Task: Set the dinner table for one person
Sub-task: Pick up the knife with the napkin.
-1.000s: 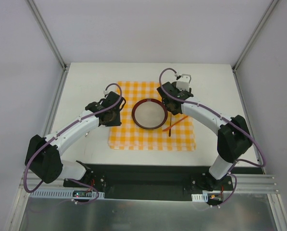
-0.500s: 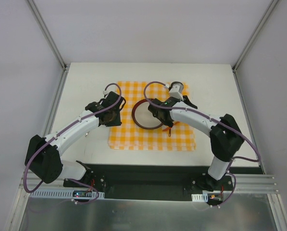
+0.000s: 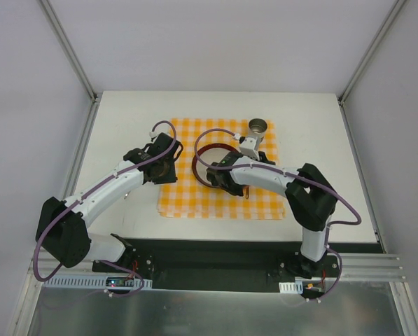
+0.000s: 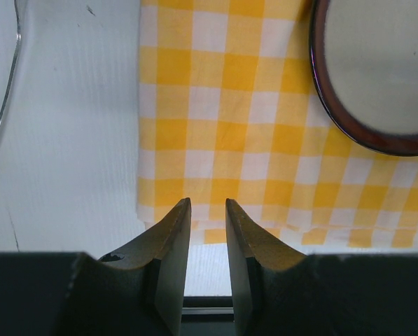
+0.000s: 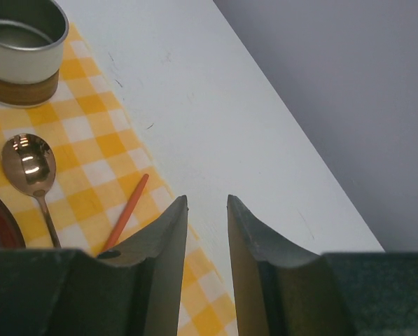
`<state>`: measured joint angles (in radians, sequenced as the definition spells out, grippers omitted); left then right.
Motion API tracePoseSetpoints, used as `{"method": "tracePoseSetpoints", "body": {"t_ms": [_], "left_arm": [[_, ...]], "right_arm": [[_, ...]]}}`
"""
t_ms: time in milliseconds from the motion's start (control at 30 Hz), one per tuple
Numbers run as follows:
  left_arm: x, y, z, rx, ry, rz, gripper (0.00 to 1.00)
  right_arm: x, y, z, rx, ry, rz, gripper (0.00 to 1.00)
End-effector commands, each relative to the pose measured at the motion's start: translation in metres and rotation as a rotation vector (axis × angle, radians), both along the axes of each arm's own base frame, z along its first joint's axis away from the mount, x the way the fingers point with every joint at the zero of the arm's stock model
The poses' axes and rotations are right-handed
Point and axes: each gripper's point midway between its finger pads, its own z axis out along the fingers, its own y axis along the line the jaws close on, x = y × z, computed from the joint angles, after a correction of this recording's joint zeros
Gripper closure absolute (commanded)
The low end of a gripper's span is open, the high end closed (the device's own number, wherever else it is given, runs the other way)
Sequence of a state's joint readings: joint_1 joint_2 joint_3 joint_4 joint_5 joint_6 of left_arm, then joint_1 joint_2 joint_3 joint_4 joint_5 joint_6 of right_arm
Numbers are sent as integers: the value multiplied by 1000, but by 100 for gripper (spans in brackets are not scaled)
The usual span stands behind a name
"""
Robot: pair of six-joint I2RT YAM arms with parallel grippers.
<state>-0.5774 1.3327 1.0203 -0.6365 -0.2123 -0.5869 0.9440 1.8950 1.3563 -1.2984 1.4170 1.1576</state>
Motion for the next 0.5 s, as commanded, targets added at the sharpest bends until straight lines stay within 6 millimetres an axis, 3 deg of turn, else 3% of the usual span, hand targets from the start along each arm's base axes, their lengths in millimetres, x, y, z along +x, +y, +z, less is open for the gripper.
{"method": "tracePoseSetpoints", "body": {"t_ms": [0,467], "left_arm": [[1,-4,12,-17,-27,-4,74],[3,-1,12,6,-33,-12,74]], "right_arm": [[-21,-40,51,-162,80,-13,68],[-3,-89,72,-89,15,-187,69]]}}
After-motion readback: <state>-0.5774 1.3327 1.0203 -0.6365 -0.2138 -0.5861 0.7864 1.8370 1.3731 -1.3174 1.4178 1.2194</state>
